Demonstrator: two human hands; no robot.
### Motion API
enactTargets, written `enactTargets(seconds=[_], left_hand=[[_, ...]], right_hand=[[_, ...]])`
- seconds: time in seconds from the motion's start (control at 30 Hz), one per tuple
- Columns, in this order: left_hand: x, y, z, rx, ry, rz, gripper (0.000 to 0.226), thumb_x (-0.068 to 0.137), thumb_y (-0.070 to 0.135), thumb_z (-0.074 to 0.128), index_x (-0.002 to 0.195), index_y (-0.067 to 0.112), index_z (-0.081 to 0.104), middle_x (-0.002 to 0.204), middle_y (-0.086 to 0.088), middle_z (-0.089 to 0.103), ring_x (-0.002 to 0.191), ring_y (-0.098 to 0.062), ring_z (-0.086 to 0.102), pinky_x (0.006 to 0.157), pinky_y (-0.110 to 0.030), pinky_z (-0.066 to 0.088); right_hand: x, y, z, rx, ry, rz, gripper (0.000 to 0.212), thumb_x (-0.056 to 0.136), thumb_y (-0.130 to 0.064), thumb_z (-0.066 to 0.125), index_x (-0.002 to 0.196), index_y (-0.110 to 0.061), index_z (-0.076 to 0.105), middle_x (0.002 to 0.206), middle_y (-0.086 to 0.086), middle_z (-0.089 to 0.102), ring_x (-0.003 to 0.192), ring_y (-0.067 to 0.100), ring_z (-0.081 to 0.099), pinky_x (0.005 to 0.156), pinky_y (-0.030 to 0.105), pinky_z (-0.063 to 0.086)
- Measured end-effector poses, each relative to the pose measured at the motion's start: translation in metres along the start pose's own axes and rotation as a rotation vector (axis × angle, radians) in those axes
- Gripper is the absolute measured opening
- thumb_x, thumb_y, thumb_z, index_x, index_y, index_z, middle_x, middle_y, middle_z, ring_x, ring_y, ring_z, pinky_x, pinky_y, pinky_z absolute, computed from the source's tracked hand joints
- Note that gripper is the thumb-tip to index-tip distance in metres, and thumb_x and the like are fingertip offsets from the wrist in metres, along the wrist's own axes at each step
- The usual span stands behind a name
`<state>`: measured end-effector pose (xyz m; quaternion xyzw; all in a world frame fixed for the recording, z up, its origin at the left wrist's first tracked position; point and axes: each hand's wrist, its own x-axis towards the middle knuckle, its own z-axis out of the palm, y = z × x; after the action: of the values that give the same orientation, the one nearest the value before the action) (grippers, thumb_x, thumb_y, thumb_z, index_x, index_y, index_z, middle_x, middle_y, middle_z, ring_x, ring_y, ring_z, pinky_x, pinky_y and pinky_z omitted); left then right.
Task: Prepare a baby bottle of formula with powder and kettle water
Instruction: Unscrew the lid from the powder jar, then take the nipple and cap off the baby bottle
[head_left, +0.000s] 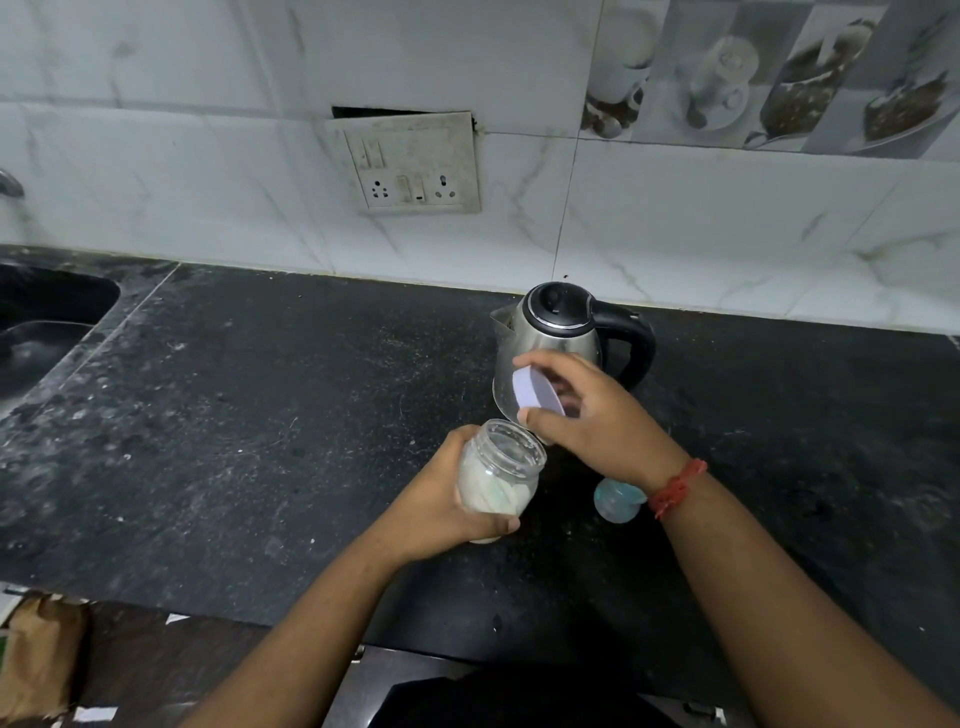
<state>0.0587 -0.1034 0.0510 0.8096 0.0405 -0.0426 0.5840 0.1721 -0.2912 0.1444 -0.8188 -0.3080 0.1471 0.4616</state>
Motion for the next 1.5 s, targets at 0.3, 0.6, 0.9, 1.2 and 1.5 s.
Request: enactTargets(seconds=[0.3, 0.6, 0.9, 1.2, 1.5], left_hand=[[-0.007, -0.058, -0.021, 0.000, 0.326, -0.123, 0.097, 0.050, 0.049, 0.091, 0.129, 0.057, 0.035, 0.139, 0.012, 0.051, 0.130, -0.006, 0.050, 0.108, -0.028, 0.042], [-0.004, -0.086, -0.026, 0.004, 0.307, -0.103, 0.094, 0.061, 0.022, 0.092, 0.129, 0.049, 0.034, 0.136, 0.018, 0.053, 0.121, 0.014, 0.052, 0.096, -0.002, 0.037], [-0.013, -0.093, -0.029, 0.002, 0.287, -0.104, 0.108, 0.070, 0.013, 0.094, 0.150, 0.034, 0.025, 0.149, 0.014, 0.045, 0.134, 0.011, 0.043, 0.119, -0.022, 0.034], [-0.025, -0.033, -0.028, 0.130, 0.469, 0.187, 0.101, 0.082, 0.052, 0.074, 0.163, 0.040, 0.014, 0.171, 0.019, 0.014, 0.159, -0.008, 0.008, 0.128, -0.029, 0.015], [0.005, 0.013, 0.032, 0.219, 0.228, 0.347, 0.091, 0.093, 0.035, 0.071, 0.163, 0.033, 0.014, 0.172, 0.015, 0.014, 0.160, -0.014, 0.010, 0.129, -0.033, 0.016]], right_hand=[[-0.017, 0.056, 0.060, -0.165, 0.090, 0.264, 0.043, 0.079, -0.044, 0.080, 0.113, -0.032, 0.056, 0.112, -0.004, 0.046, 0.094, 0.009, 0.055, 0.079, 0.017, 0.041], [-0.026, 0.101, 0.120, -0.262, 0.161, 0.243, 0.043, 0.073, -0.028, 0.087, 0.086, -0.017, 0.048, 0.101, -0.002, 0.051, 0.097, 0.021, 0.052, 0.080, 0.032, 0.044], [-0.033, 0.115, 0.128, -0.435, 0.082, 0.217, 0.061, 0.079, -0.036, 0.083, 0.127, -0.012, 0.056, 0.142, 0.004, 0.046, 0.133, 0.025, 0.040, 0.111, 0.034, 0.038], [-0.053, 0.070, 0.066, -0.276, 0.420, -0.041, 0.032, 0.084, -0.017, 0.081, 0.112, -0.014, 0.064, 0.130, 0.001, 0.056, 0.123, 0.014, 0.051, 0.110, 0.017, 0.030], [-0.062, 0.083, -0.003, -0.603, 0.367, 0.298, 0.051, 0.084, -0.040, 0.077, 0.124, -0.013, 0.060, 0.127, 0.008, 0.057, 0.116, 0.030, 0.052, 0.096, 0.042, 0.049]])
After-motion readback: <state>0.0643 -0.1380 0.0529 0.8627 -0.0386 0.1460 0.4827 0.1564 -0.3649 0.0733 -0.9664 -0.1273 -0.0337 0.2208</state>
